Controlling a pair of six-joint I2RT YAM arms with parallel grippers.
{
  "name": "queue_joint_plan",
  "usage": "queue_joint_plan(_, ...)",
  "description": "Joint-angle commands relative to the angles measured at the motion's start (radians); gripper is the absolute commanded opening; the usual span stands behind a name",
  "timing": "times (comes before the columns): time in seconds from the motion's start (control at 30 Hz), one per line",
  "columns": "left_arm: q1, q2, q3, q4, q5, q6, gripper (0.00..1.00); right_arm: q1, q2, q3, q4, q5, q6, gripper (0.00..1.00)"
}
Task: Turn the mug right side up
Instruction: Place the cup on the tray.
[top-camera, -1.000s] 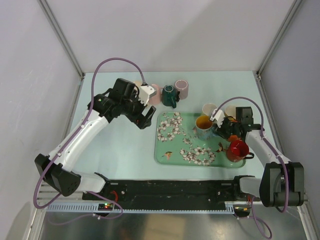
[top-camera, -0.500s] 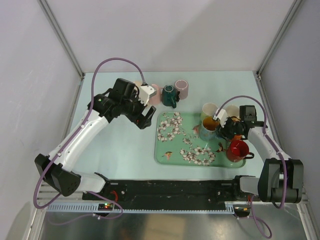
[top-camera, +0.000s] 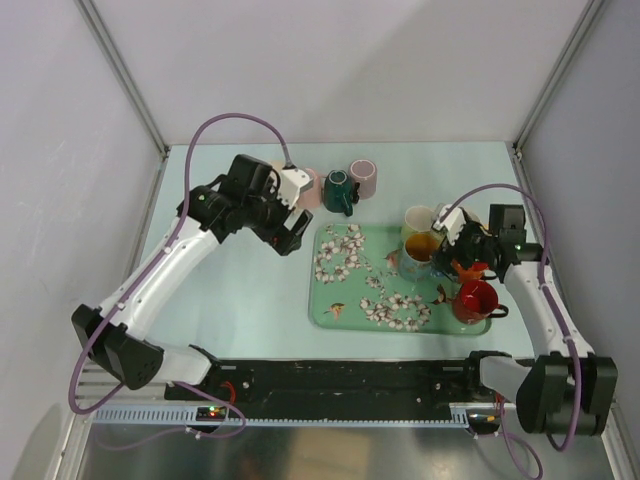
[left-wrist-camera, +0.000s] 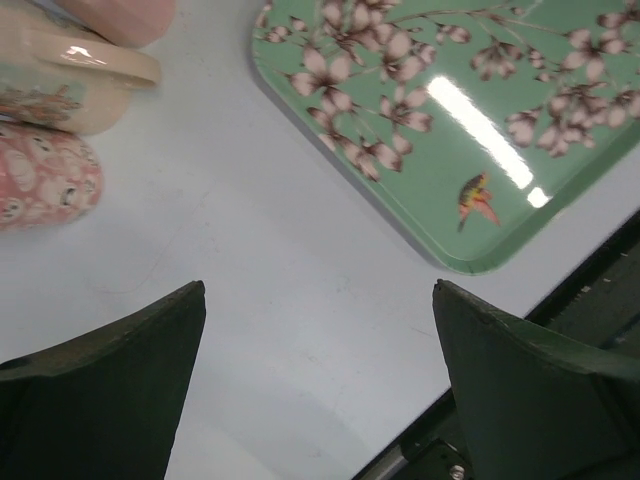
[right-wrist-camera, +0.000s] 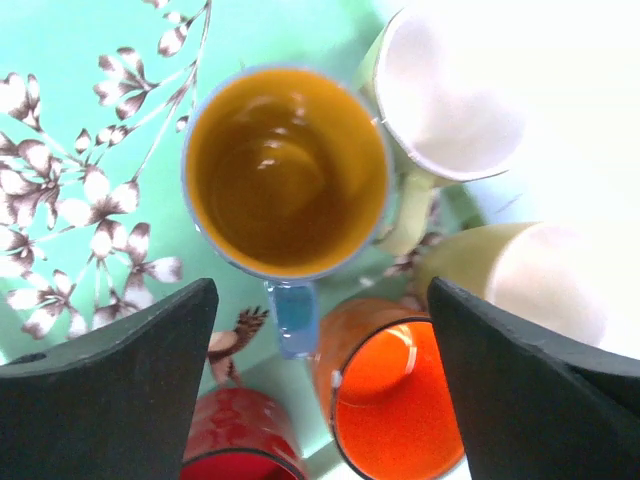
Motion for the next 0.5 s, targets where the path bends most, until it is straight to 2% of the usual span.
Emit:
queue_joint_plan(0.0, 0.006, 0.058, 0.087, 0.037, -0.108, 0.043, 0.99, -0.002, -0.100, 0.077, 0.051, -0.014, 0.168, 0.97)
queue_joint_plan(0.2, 0.033, 0.253, 0.265, 0.051, -0.222, 0.032, 1.00, 0.042, -0.135, 0.149, 0.062, -0.016, 0.420, 0.99)
queue_joint_plan(0.33, 0.063, 0.399, 0.394, 0.082, -0.262, 0.012, 0.99, 0.118, -0.141, 0.165, 0.043, 0.046, 0.499, 0.99)
queue_joint_plan(0.47, 0.107, 0.525, 0.500, 0.106, -0.308, -0.012, 0.97, 0.139, -0.160, 0.167, 0.005, 0.038, 0.536, 0.99)
